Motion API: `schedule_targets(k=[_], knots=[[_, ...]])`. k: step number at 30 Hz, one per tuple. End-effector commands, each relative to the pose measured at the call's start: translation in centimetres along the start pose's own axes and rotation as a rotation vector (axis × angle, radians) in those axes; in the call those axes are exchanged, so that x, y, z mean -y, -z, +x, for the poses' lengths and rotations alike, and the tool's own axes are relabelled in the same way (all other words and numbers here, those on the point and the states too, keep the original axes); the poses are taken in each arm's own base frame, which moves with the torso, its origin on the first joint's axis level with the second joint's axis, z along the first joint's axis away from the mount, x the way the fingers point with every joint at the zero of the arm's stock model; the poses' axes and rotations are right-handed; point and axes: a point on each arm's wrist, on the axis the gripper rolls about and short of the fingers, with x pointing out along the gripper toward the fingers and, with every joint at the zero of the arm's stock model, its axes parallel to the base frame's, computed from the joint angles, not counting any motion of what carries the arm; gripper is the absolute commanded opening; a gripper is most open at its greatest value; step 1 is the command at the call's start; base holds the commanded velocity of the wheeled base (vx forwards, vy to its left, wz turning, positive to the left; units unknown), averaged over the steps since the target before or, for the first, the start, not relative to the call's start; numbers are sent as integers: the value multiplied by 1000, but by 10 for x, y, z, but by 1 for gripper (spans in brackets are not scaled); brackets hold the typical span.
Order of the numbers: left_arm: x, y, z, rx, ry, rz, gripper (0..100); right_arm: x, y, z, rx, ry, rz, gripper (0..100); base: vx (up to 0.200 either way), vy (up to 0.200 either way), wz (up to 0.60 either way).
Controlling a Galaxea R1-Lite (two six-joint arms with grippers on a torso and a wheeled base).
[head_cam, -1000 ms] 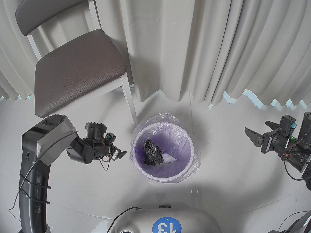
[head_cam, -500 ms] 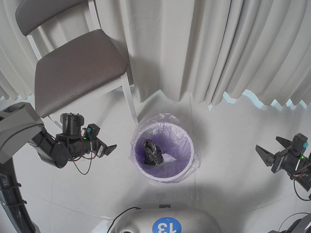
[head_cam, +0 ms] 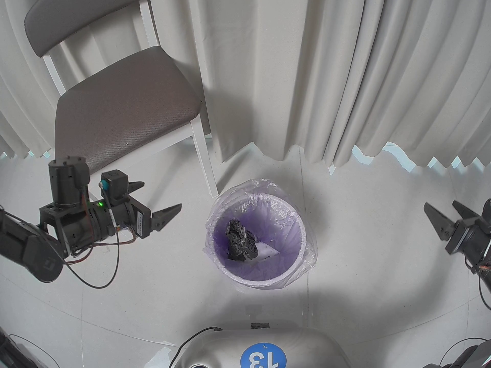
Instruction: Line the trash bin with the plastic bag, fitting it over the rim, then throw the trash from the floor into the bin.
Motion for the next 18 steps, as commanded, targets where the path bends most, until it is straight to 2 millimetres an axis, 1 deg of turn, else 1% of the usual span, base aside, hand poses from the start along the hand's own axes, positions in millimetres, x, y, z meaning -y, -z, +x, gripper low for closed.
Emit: schedule_targets(k=[1,5,9,10,13,14,16,18], knots=[[2,-43,-48,209,-106,-33,100,-5,-17,27,40,48,4,100,0,0,0],[-2,-59,-73,294,-203,-45,100,-9,-25,41,61,67,-26,100,0,0,0],[-1,-74,-102,368,-264,-36,100,-10,-38,48,108,72,-54,100,0,0,0],[-1,-74,-104,370,-269,-34,100,-10,-38,48,109,72,-60,100,0,0,0],[-15,-80,-122,327,-361,-25,100,-11,-50,48,146,80,-172,100,0,0,0],[-16,-82,-125,324,-371,-24,100,-11,-52,48,151,79,-188,100,0,0,0],[-16,-88,-140,306,-389,-35,100,-10,-61,47,167,90,-256,100,0,0,0],[-11,-87,-153,299,-395,-38,100,-7,-65,46,156,106,-281,100,0,0,0]])
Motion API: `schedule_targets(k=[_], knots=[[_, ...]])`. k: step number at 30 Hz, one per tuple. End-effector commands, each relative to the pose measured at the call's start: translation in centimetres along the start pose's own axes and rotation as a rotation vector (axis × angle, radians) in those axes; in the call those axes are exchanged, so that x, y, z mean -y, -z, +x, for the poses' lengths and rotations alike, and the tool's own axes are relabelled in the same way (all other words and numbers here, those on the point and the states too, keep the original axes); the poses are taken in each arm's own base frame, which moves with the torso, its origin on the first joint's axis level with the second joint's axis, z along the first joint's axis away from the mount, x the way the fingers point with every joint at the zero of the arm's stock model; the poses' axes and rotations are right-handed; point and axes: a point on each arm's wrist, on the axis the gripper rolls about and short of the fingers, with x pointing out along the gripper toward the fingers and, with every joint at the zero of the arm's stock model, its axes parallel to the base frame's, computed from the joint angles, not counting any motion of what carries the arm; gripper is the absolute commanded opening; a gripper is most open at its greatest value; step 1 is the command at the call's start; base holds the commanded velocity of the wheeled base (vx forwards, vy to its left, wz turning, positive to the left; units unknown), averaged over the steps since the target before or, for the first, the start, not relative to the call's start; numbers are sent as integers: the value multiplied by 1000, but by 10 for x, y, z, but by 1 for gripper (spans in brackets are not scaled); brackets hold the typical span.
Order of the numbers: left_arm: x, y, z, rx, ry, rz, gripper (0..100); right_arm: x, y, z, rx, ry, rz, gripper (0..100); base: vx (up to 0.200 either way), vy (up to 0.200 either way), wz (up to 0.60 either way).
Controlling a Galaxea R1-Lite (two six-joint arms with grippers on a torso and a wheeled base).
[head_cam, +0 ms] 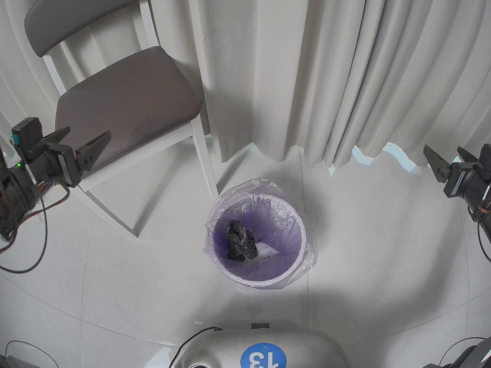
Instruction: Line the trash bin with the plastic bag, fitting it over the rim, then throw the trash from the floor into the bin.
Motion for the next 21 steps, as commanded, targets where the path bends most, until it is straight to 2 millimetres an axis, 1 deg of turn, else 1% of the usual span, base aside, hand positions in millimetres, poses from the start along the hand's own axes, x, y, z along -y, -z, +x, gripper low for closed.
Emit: schedule_targets(k=[1,2,3,4,5,6,7,8,9,12,16,17,21], knots=[[-11,-32,-47,94,-84,13,100,7,-19,-1,26,24,-82,100,0,0,0],[-11,-32,-49,93,-87,15,100,7,-19,-2,23,24,-84,100,0,0,0],[-11,-35,-61,102,-101,22,100,9,-24,-10,20,24,-92,100,0,0,0],[-11,-36,-65,107,-103,22,100,10,-26,-14,17,24,-98,100,0,0,0],[-10,-40,-73,113,-103,23,100,11,-31,-21,14,23,-109,100,0,0,0],[-10,-40,-73,113,-103,23,100,11,-31,-21,14,23,-109,100,0,0,0],[-9,-43,-81,117,-105,23,100,13,-36,-28,13,26,-118,100,0,0,0],[-7,-46,-93,120,-106,22,100,16,-44,-38,17,30,-121,100,0,0,0],[-6,-46,-100,119,-105,22,100,18,-48,-45,16,41,-120,100,0,0,0],[-2,-44,-122,125,-108,23,100,26,-55,-64,20,76,-122,100,0,0,0],[3,-44,-153,146,-107,25,100,32,-66,-96,65,101,-117,100,0,0,0],[4,-43,-161,148,-107,25,100,34,-69,-106,78,106,-115,100,0,0,0],[8,-44,-184,164,-110,27,100,38,-77,-138,99,110,-111,100,0,0,0]])
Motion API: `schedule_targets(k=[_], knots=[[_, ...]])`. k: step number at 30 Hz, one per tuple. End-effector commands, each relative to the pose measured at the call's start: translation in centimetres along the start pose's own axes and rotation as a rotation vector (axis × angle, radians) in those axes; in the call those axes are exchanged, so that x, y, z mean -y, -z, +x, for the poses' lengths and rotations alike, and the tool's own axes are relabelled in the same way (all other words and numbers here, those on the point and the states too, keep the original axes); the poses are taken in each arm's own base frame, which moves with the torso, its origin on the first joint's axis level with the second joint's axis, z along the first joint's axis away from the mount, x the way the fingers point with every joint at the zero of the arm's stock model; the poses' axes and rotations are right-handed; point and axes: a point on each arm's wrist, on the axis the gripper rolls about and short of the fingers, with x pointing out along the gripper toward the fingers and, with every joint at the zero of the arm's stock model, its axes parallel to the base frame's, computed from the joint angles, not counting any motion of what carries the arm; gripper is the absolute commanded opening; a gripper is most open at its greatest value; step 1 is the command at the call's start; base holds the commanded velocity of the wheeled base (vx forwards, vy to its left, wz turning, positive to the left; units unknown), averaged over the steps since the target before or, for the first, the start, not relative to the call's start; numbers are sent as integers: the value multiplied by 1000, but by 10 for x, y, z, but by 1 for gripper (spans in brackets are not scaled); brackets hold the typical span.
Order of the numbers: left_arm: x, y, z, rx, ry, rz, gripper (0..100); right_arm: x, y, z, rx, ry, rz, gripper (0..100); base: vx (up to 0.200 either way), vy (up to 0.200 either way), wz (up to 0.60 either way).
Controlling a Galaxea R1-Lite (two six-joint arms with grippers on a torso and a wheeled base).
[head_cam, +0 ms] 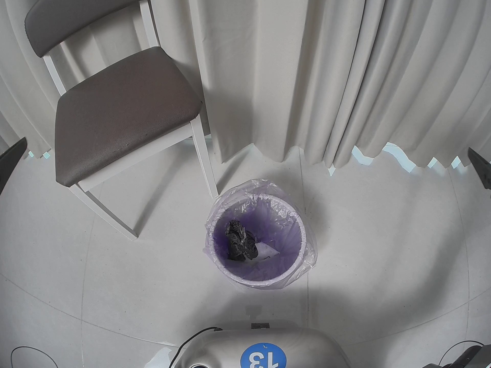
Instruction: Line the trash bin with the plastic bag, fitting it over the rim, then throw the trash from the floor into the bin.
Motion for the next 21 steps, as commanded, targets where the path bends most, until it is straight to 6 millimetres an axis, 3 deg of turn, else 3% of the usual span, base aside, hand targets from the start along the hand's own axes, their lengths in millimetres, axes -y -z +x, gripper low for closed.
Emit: schedule_targets(k=[1,8,11,21], knots=[[2,-11,-55,117,-15,6,100,18,-23,-62,145,45,29,100,0,0,0],[5,-4,-88,157,-16,7,100,28,-29,-107,166,68,30,100,0,0,0],[7,4,-110,164,-11,5,100,32,-22,-133,180,72,34,100,0,0,0],[12,27,-153,150,-13,-24,100,35,-5,-180,243,112,41,100,0,0,0]])
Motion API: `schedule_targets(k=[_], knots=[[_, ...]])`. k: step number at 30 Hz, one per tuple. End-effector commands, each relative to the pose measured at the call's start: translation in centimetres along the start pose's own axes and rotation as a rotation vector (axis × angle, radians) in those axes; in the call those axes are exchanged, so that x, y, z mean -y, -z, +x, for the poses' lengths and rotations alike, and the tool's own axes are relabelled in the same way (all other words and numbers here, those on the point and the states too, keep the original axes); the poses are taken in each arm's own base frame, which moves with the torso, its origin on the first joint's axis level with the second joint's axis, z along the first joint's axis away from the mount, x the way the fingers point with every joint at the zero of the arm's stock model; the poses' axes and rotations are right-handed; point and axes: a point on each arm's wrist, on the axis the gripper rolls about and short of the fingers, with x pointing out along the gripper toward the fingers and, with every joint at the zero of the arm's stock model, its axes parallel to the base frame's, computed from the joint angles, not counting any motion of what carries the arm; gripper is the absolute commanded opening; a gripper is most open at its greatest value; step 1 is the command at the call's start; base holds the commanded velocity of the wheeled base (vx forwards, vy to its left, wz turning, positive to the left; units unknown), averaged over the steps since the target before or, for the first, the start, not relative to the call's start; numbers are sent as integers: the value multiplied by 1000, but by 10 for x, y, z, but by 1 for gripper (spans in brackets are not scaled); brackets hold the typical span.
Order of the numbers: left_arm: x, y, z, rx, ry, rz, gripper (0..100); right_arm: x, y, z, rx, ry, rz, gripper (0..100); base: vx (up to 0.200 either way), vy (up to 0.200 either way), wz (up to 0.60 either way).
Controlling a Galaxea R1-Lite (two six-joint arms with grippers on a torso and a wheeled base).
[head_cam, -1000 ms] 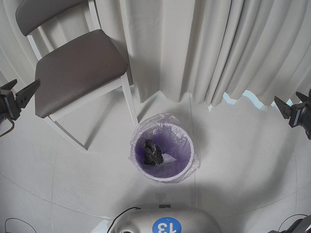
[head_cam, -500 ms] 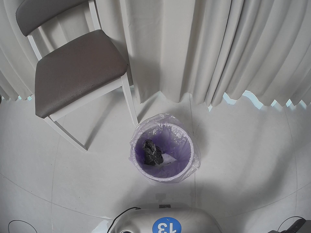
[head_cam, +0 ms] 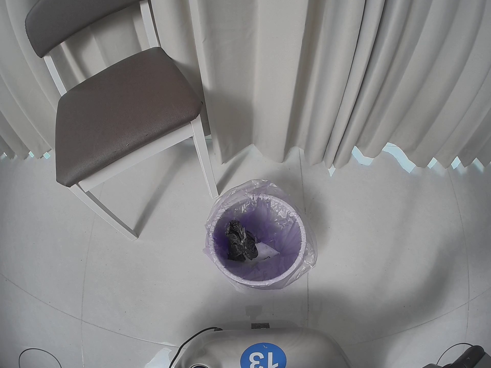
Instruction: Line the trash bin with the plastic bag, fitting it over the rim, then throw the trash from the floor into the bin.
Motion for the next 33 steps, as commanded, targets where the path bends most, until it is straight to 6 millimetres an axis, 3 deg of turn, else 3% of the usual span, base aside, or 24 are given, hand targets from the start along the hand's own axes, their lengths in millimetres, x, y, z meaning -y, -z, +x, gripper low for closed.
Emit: schedule_targets(k=[1,8,14,22,33], knots=[[2,7,-29,66,-7,0,100,6,3,-34,87,31,17,100,0,0,0],[4,10,-37,77,-20,2,100,8,14,-53,86,78,21,100,0,0,0],[6,20,-62,68,-21,11,100,8,21,-67,92,127,26,100,0,0,0],[12,27,-80,82,-51,15,100,4,28,-84,98,166,13,100,0,0,0],[18,39,-93,53,-75,1,100,2,36,-89,93,179,73,100,0,0,0]])
